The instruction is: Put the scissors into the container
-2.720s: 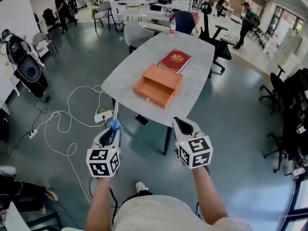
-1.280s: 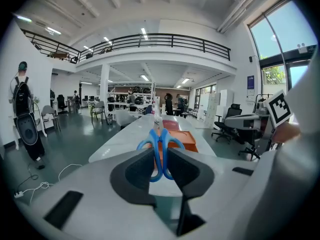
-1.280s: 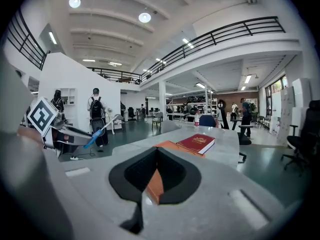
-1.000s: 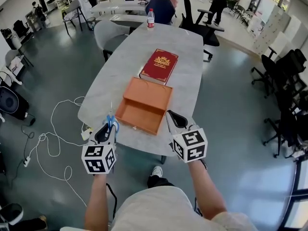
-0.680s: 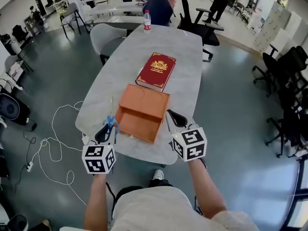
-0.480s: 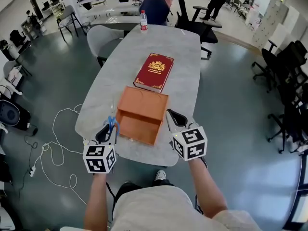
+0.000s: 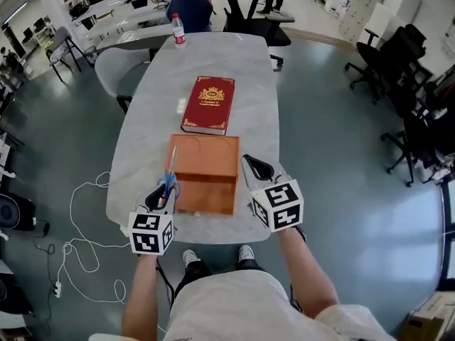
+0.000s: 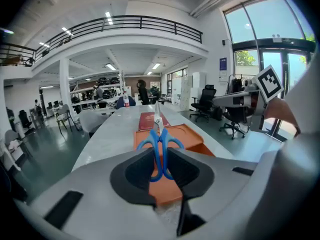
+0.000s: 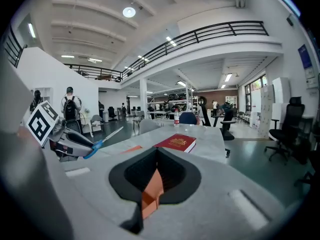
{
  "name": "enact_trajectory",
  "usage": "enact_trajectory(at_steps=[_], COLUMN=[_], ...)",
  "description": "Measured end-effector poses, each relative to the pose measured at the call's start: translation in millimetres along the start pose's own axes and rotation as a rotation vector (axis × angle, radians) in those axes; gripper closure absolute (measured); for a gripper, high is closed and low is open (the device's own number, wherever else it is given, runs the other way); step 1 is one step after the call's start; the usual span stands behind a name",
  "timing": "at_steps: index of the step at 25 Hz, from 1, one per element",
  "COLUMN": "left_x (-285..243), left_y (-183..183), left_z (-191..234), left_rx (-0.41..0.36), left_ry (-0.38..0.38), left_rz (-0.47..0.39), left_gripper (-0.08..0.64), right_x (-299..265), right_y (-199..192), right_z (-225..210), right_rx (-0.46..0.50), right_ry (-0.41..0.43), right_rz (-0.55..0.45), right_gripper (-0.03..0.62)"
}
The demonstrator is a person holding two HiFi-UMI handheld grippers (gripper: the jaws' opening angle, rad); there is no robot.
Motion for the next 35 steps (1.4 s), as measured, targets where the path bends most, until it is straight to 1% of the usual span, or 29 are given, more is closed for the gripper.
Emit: enact_trajectory(at_steps=[5, 12, 20, 22, 26, 29, 31, 35], left_x=[-21, -36, -48, -51, -58, -64, -66, -70], left_y=[-4, -18, -32, -35, -44, -52, -56, -62], left_z=[3, -4, -6, -7, -12, -18, -23, -29], left_rx=[-0.102, -0.282, -0.508, -0.556, -0.622, -0.663, -0.689, -0.717], left_ry=[-0.125, -0.289, -0.419, -0.444, -0.487, -0.521, -0.54, -0.559], left_rz=[0.04, 0.109, 0.204, 0.22, 0.261, 0.294, 0.315, 0.349], left_gripper=[0.48, 0.48, 0.48, 0.48, 0.48, 0.48, 0.48, 0.48], right_x=[-2, 2, 18, 22, 29, 35, 39, 44], right_y=[-6, -11, -19, -20, -21, -25, -27, -30], right_z=[0, 1, 4, 4, 8, 6, 3, -5], right_rx=[-0.029, -0.069, -0.104, -0.108, -0.121, -0.112, -0.126, -0.141], right_ry=[-0.1, -0.213, -0.315, -0.325, -0.316, -0.338, -0.348, -0.351], right_rz=[0.013, 0.015, 0.012, 0.005, -0.019, -0.013, -0.016, -0.01], right_gripper=[0.588, 0.588, 0.588, 0.588, 0.588, 0.588, 0.588, 0.588])
Point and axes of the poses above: the fingertips, and each gripper's own axes: x backward along the fingers, z to its left, y out of its top, the point moved 1 cm from there along x, backward along the fingers, and after that the axes turned 6 degrees about -y, right-handed, at the moved point
